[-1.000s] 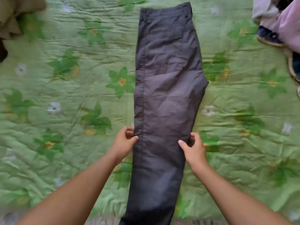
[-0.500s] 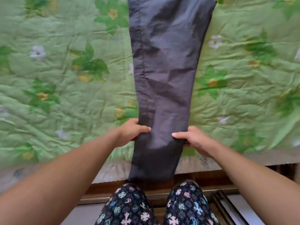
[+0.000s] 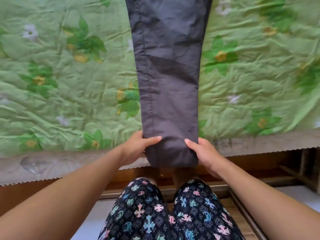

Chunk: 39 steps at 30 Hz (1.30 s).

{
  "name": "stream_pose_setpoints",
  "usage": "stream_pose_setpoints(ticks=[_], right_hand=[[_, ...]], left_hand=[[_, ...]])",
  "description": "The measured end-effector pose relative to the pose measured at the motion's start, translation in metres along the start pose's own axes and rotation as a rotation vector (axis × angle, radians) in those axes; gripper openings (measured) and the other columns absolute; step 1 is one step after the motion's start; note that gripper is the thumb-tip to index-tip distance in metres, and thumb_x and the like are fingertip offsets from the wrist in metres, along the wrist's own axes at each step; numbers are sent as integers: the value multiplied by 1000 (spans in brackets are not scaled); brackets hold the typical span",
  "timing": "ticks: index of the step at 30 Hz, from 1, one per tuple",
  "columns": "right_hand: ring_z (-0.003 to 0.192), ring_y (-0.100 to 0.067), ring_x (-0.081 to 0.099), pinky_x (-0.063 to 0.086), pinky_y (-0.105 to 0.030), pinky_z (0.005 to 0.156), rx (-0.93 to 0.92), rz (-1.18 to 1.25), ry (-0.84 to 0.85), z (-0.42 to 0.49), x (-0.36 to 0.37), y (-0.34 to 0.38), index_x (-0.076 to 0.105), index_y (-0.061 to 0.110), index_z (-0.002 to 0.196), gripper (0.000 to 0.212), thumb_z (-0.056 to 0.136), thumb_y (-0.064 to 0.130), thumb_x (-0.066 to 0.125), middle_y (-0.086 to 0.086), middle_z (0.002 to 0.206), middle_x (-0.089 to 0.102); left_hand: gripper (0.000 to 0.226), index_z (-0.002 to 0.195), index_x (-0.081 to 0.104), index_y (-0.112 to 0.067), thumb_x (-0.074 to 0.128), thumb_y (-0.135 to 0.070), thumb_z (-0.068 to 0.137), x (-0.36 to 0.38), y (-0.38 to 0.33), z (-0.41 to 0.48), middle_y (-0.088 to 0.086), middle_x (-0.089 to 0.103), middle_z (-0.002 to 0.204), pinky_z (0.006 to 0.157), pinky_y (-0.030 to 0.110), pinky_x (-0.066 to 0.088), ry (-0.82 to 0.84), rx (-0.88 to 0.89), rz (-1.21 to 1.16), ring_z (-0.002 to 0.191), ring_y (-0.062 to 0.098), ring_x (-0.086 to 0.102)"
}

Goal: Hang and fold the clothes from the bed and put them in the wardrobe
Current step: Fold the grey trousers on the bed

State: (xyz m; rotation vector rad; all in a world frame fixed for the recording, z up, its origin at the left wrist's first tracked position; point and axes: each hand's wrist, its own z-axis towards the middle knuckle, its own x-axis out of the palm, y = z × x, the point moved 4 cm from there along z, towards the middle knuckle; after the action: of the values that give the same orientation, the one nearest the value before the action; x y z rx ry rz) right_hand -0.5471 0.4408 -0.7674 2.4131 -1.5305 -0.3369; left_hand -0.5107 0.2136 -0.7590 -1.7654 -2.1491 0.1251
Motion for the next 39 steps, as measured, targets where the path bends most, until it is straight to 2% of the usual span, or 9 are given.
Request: stream_pose_setpoints(ticks=[8, 12, 15, 17, 21, 26, 30, 33, 39], right_hand=[[89, -7, 71, 55, -20, 76, -44, -114, 106, -23, -4, -2, 69, 21, 109, 28, 85, 10, 77, 3, 105, 76], [96, -20, 72, 56, -38, 91, -102, -65, 64, -34, -9, -1, 65, 19, 104, 19, 91, 5, 70, -7, 108, 75], [93, -32, 72, 55, -55, 90, -117, 33, 49, -42, -10, -3, 54, 22, 109, 29, 94, 0, 64, -17, 103, 75], [82, -30, 72, 58, -52, 76, -123, 77, 12, -46, -12, -3, 45, 34, 112, 45, 94, -4, 61, -18, 98, 75], [71, -24, 67, 51, -31, 55, -174, 156, -4, -56, -20, 12, 57, 37, 114, 60, 90, -17, 50, -12, 87, 74], [73, -13, 71, 54, -29, 48, -81, 314, 201, -59, -21, 35, 75, 13, 106, 63, 79, -23, 30, -5, 102, 77], [80, -9, 72, 50, -24, 45, -223, 60, 143, -53, -26, 58, 73, 24, 109, 70, 79, -26, 35, 8, 108, 76], [65, 3, 62, 42, -13, 51, -415, -226, 63, -46, -28, 75, 74, 31, 99, 60, 82, -19, 46, 13, 86, 73], [91, -9, 60, 44, -18, 87, -830, -590, -24, -58, -35, 143, 77, 14, 89, 24, 76, 10, 57, -4, 99, 63]], left_hand=[[25, 117, 69, -14, 68, -9, 92, 15, 37, -26, 7, 74, 118, 92, 39, 58, -83, 18, -59, 108, 24, 71], [30, 122, 66, -2, 65, -4, 92, 21, 52, -39, 16, 71, 120, 98, 46, 54, -112, 86, -169, 112, 33, 68], [27, 122, 65, -7, 62, -3, 95, 27, 55, -52, 10, 74, 115, 82, 37, 61, -109, 160, -170, 105, 27, 71], [31, 126, 60, -13, 55, 0, 99, 30, 52, -58, 3, 76, 111, 72, 26, 59, -127, 223, -155, 98, 17, 73], [61, 143, 38, -45, 48, 0, 102, 25, 45, -67, 11, 72, 88, 57, 33, 55, -214, 253, -150, 74, 21, 70], [66, 121, 70, -31, 33, 13, 90, 10, 23, -69, 10, 70, 123, 55, 32, 57, -119, 257, -189, 84, 17, 72], [55, 129, 69, -25, 45, 13, 96, -4, -9, -70, -3, 67, 132, 83, 37, 60, -284, 590, 396, 117, 13, 65], [45, 126, 69, -9, 68, 10, 85, -4, -32, -66, 9, 70, 114, 87, 45, 55, -429, 921, 1011, 104, 31, 65], [21, 99, 75, -2, 58, -12, 92, -14, -109, -63, 16, 62, 103, 85, 35, 50, -380, 1185, 1086, 100, 30, 59]])
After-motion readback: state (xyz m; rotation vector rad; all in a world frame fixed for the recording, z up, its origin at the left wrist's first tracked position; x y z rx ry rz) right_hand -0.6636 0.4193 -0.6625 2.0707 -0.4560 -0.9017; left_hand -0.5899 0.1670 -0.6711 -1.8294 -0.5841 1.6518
